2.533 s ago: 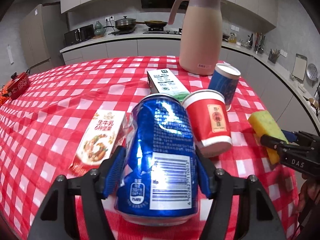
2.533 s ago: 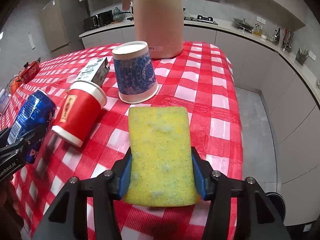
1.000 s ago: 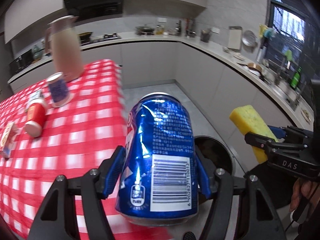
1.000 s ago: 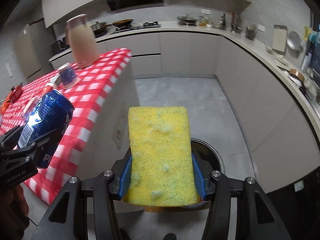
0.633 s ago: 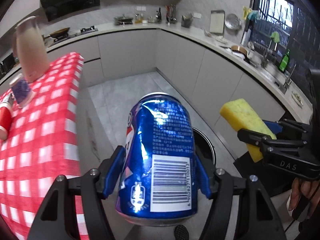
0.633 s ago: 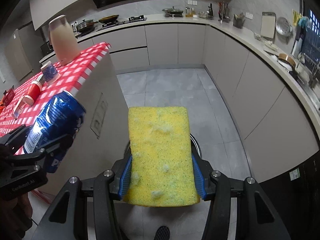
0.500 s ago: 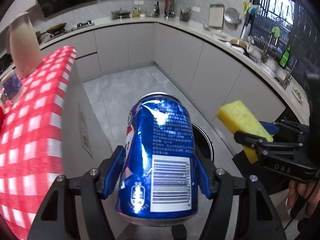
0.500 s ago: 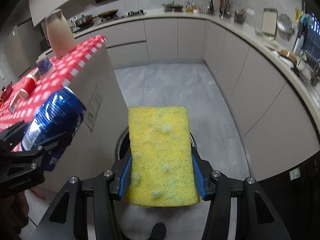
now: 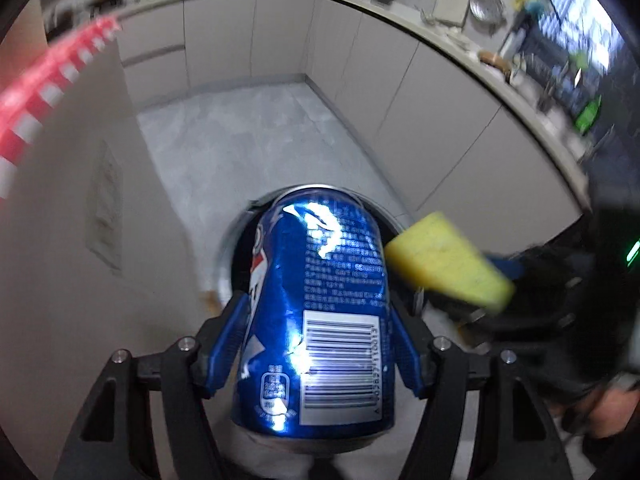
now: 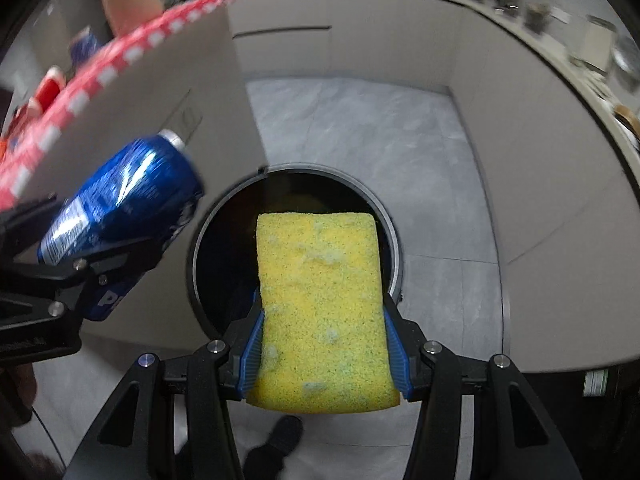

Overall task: Collect trash
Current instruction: 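Open both tools to drop the can and sponge into the bin, then move both tools back toward the snack box and red cup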

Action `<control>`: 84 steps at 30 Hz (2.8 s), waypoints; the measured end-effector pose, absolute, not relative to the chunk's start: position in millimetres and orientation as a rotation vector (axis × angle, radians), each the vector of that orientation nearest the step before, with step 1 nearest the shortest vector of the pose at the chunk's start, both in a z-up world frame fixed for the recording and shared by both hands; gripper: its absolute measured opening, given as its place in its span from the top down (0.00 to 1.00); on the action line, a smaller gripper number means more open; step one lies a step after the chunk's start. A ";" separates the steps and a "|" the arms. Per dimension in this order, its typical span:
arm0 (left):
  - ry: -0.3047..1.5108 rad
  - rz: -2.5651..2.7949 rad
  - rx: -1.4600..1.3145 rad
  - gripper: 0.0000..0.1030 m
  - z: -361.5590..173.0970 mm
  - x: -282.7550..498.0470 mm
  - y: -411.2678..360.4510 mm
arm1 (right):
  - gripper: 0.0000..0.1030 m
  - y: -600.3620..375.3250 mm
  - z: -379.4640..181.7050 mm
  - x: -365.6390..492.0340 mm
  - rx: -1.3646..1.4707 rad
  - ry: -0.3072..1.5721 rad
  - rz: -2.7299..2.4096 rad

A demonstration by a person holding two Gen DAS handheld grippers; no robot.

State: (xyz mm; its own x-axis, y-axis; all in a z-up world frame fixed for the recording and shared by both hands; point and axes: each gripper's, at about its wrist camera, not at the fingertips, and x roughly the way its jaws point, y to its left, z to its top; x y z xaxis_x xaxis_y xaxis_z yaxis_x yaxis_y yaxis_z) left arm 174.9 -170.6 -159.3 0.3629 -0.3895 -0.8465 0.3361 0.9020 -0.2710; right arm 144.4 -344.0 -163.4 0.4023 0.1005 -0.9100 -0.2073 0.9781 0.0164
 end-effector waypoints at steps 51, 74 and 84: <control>0.925 -0.211 0.045 0.00 -66.2 154.5 -158.1 | 0.00 -369.5 -88.6 144.9 -0.026 1.013 0.059; 0.773 -0.116 -0.043 0.00 -13.2 120.3 -13.2 | 0.00 -248.6 12.6 119.5 -0.047 0.811 0.105; 0.743 0.020 -0.083 0.00 -5.9 109.5 85.5 | 0.00 -152.3 24.1 130.9 -0.073 0.800 0.214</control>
